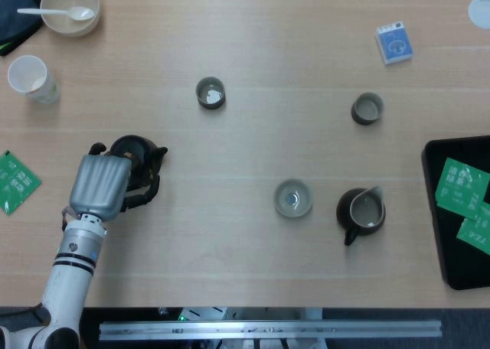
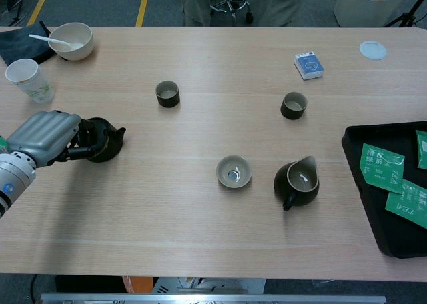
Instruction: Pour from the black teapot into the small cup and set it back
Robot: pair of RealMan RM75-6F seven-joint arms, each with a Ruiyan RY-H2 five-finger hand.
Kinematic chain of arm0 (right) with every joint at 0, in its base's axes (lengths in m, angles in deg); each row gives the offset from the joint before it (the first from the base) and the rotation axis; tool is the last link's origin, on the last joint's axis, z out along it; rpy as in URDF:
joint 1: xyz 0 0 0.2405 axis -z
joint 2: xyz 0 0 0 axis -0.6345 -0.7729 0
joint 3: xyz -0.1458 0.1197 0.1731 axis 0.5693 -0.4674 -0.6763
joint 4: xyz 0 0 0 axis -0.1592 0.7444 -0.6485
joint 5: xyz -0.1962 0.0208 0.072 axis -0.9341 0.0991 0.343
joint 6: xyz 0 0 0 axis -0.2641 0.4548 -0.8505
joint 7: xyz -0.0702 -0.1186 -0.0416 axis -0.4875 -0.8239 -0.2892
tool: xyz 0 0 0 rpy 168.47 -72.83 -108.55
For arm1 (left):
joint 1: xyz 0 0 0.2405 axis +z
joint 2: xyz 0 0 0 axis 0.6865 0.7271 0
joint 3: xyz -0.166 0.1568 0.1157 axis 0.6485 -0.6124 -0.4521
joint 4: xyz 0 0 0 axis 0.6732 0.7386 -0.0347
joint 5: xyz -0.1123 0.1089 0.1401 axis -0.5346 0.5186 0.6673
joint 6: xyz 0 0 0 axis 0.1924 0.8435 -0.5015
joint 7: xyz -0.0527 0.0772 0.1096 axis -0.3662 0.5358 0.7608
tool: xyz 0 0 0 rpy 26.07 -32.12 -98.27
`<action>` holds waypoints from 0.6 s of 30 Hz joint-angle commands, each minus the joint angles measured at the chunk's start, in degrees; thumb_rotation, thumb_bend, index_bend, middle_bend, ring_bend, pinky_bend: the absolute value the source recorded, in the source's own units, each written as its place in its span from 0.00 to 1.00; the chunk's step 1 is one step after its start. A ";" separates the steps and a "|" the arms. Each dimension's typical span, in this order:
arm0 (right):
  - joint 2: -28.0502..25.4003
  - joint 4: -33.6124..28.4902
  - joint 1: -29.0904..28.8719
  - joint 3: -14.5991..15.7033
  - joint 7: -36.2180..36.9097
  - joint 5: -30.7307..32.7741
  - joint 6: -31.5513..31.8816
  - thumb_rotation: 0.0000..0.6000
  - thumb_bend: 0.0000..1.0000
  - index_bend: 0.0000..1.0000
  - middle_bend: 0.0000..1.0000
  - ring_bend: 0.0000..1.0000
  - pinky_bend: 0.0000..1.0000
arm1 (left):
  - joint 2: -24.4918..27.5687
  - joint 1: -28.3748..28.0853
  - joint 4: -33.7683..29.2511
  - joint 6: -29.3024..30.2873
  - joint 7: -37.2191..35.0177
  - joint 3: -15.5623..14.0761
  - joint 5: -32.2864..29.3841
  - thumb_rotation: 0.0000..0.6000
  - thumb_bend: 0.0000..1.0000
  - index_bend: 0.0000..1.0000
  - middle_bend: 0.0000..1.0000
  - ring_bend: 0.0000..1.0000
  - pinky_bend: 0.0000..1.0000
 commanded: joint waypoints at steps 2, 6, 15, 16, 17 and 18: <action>0.01 -0.07 -0.04 0.00 -0.03 -0.03 -0.06 1.00 0.43 0.26 0.31 0.19 0.13 | -0.36 0.46 -0.16 0.37 0.43 0.12 0.33 0.11 0.34 0.46 0.54 0.45 0.23; -0.04 -0.10 0.00 0.00 -0.11 -0.07 0.01 1.00 0.43 0.26 0.31 0.19 0.13 | -0.71 0.84 -0.24 0.73 1.03 0.27 0.75 0.11 0.34 0.46 0.54 0.45 0.23; -0.03 0.09 0.15 0.08 0.09 0.16 -0.13 1.00 0.43 0.26 0.31 0.19 0.13 | -1.67 1.37 -0.30 0.65 2.48 0.61 0.89 0.11 0.34 0.47 0.55 0.46 0.23; -0.01 0.14 0.15 0.08 0.12 0.17 -0.14 1.00 0.43 0.26 0.31 0.19 0.13 | -1.79 1.39 -0.26 0.59 2.58 0.65 0.89 0.12 0.34 0.47 0.55 0.46 0.23; 0.03 0.20 0.14 0.08 0.15 0.19 -0.19 1.00 0.43 0.26 0.31 0.19 0.13 | -1.91 1.41 -0.19 0.49 2.65 0.70 0.88 0.11 0.34 0.47 0.55 0.46 0.23; 0.04 0.25 0.15 0.08 0.23 0.21 -0.21 1.00 0.43 0.26 0.31 0.19 0.13 | -2.08 1.41 -0.10 0.36 2.73 0.80 0.83 0.11 0.34 0.47 0.55 0.46 0.23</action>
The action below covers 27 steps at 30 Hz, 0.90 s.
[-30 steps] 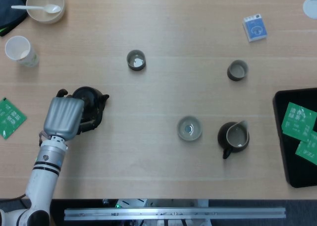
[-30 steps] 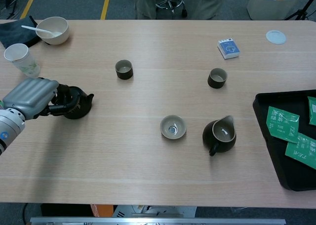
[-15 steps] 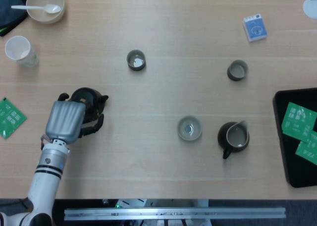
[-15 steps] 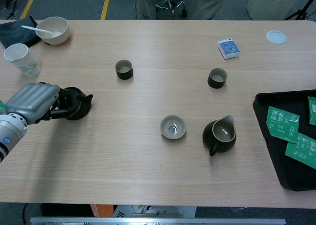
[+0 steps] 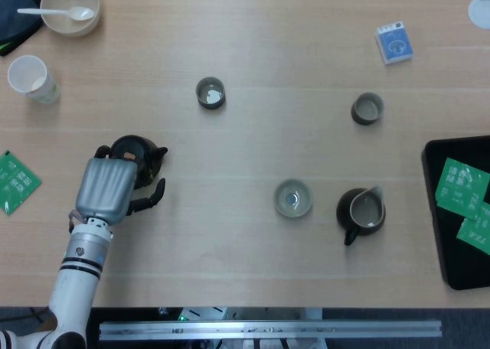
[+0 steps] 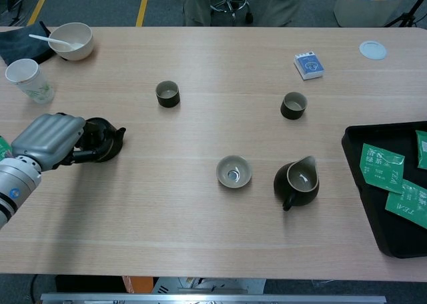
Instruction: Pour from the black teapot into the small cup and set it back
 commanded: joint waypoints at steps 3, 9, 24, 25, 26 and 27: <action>0.04 0.21 0.01 0.00 0.24 0.08 -0.10 1.00 0.43 0.26 0.31 0.19 0.13 | -0.48 0.05 0.22 -0.40 0.42 0.28 -0.24 0.12 0.34 0.47 0.55 0.46 0.23; 0.16 0.47 -0.05 -0.01 0.49 0.27 -0.41 1.00 0.43 0.26 0.31 0.19 0.13 | -1.01 0.17 0.25 -0.78 0.82 0.39 -0.20 0.12 0.34 0.49 0.57 0.47 0.23; 0.22 0.87 -0.12 -0.29 0.94 0.82 -0.74 1.00 0.43 0.26 0.31 0.19 0.13 | -1.04 -0.17 0.06 -2.72 0.99 1.00 -0.90 0.11 0.34 0.58 0.70 0.57 0.23; 0.22 0.88 -0.11 -0.32 0.93 0.88 -0.72 1.00 0.43 0.26 0.31 0.19 0.13 | -0.90 -0.23 -0.04 -2.90 0.97 1.03 -0.97 0.11 0.34 0.58 0.71 0.58 0.23; 0.23 0.89 -0.10 -0.37 0.92 0.93 -0.69 1.00 0.43 0.26 0.31 0.19 0.13 | -0.75 -0.29 -0.16 -3.07 0.95 1.09 -1.06 0.11 0.34 0.59 0.73 0.60 0.23; 0.23 0.90 -0.09 -0.41 0.92 0.99 -0.67 1.00 0.43 0.26 0.31 0.19 0.13 | -0.58 -0.39 -0.27 -3.23 0.93 1.16 -1.09 0.11 0.34 0.59 0.74 0.61 0.23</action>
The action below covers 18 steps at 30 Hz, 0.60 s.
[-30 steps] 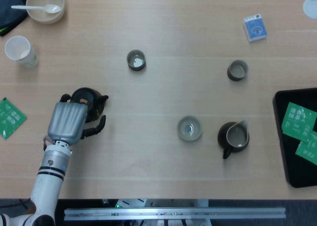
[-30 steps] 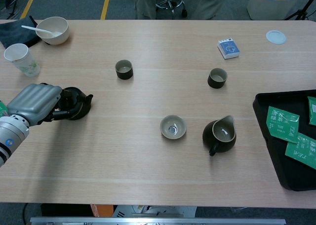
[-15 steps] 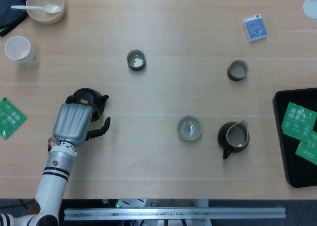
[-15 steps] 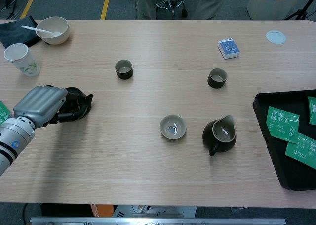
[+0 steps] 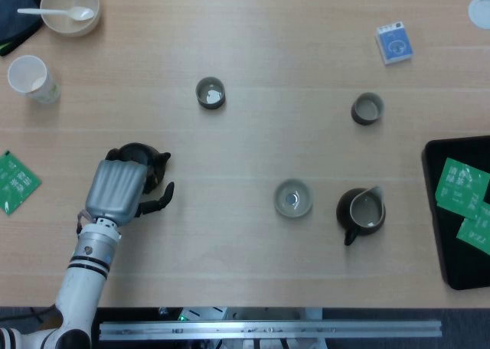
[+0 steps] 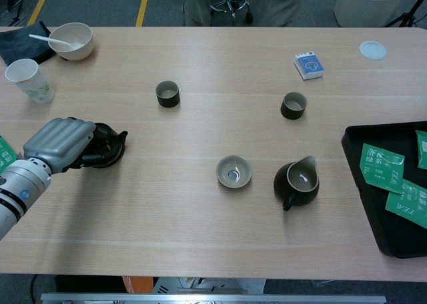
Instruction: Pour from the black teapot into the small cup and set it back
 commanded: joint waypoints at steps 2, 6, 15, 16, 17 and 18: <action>0.00 0.03 0.04 -0.15 -0.01 0.22 0.09 1.00 0.43 0.26 0.31 0.19 0.13 | 0.73 -0.40 -0.51 -0.79 -0.22 0.33 -0.27 0.11 0.34 0.61 0.77 0.63 0.23; 0.05 0.03 0.13 -0.38 -0.06 0.50 0.31 1.00 0.43 0.26 0.31 0.19 0.13 | 2.05 -1.17 -1.23 -2.18 -0.58 0.87 -0.78 0.12 0.34 0.64 0.83 0.67 0.23; 0.26 0.19 0.39 -0.77 -0.07 1.10 0.73 1.00 0.43 0.26 0.31 0.19 0.13 | 4.84 -3.70 -2.59 -6.51 -0.89 1.73 -3.08 0.11 0.34 0.65 0.92 0.74 0.23; 0.27 0.21 0.41 -0.80 -0.01 1.13 0.75 1.00 0.43 0.26 0.31 0.19 0.13 | 5.10 -3.98 -2.64 -6.98 -1.00 1.80 -3.35 0.10 0.34 0.66 0.94 0.75 0.23; 0.29 0.26 0.44 -0.83 0.03 1.17 0.80 1.00 0.43 0.26 0.31 0.19 0.13 | 5.42 -4.34 -2.67 -7.43 -1.01 1.88 -3.55 0.09 0.34 0.66 0.94 0.76 0.23; 0.32 0.32 0.46 -0.86 0.04 1.20 0.84 1.00 0.43 0.26 0.31 0.19 0.13 | 5.62 -4.61 -2.65 -7.67 -0.95 1.91 -3.57 0.08 0.34 0.66 0.95 0.77 0.23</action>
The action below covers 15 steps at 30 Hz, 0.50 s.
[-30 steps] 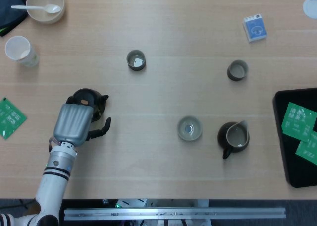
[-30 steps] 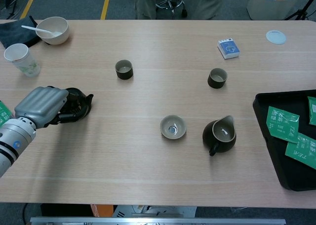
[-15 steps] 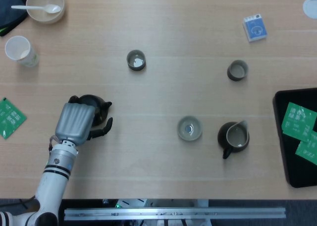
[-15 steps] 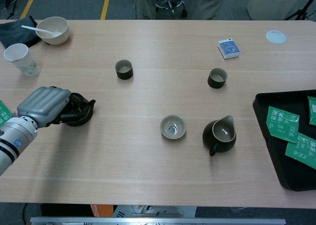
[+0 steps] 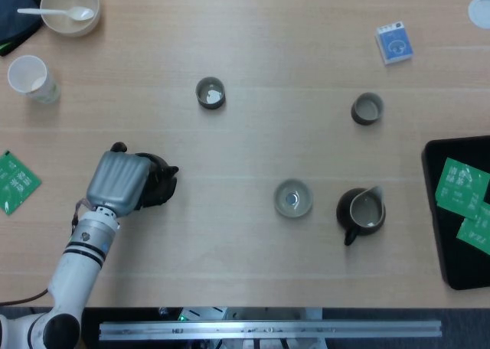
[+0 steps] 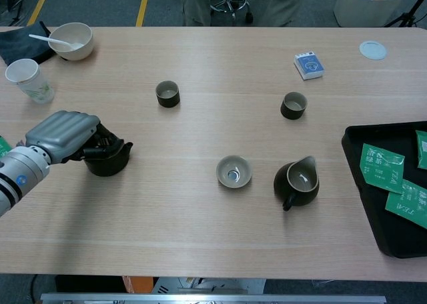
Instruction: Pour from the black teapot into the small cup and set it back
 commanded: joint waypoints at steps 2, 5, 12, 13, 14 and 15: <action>0.12 0.19 0.06 -0.03 0.08 0.12 -0.01 1.00 0.43 0.26 0.31 0.19 0.13 | 0.91 -1.19 -0.06 -0.92 0.12 0.28 -0.44 0.05 0.34 0.67 0.97 0.78 0.23; 0.26 0.35 0.06 -0.11 0.17 0.27 -0.07 1.00 0.43 0.26 0.31 0.19 0.13 | 1.35 -1.82 -0.17 -1.16 0.16 0.42 -0.41 0.01 0.34 0.71 0.98 0.80 0.23; 0.51 0.59 0.04 -0.33 0.25 0.42 0.01 1.00 0.43 0.26 0.31 0.19 0.13 | 2.29 -3.17 -0.41 -1.62 0.78 0.37 -0.53 0.00 0.34 0.82 1.00 0.82 0.23; 0.55 0.64 0.07 -0.37 0.30 0.47 0.04 1.00 0.43 0.26 0.31 0.19 0.13 | 2.42 -3.43 -0.44 -1.81 0.86 0.37 -0.74 0.00 0.34 0.84 1.00 0.83 0.23; 0.59 0.70 0.09 -0.38 0.35 0.52 0.05 1.00 0.43 0.26 0.31 0.19 0.13 | 2.52 -3.63 -0.48 -2.00 0.89 0.36 -0.90 0.00 0.34 0.85 1.00 0.83 0.23; 0.63 0.77 0.12 -0.40 0.40 0.56 0.06 1.00 0.43 0.26 0.31 0.19 0.13 | 2.69 -3.90 -0.53 -2.27 0.92 0.34 -1.07 0.00 0.34 0.86 1.00 0.84 0.23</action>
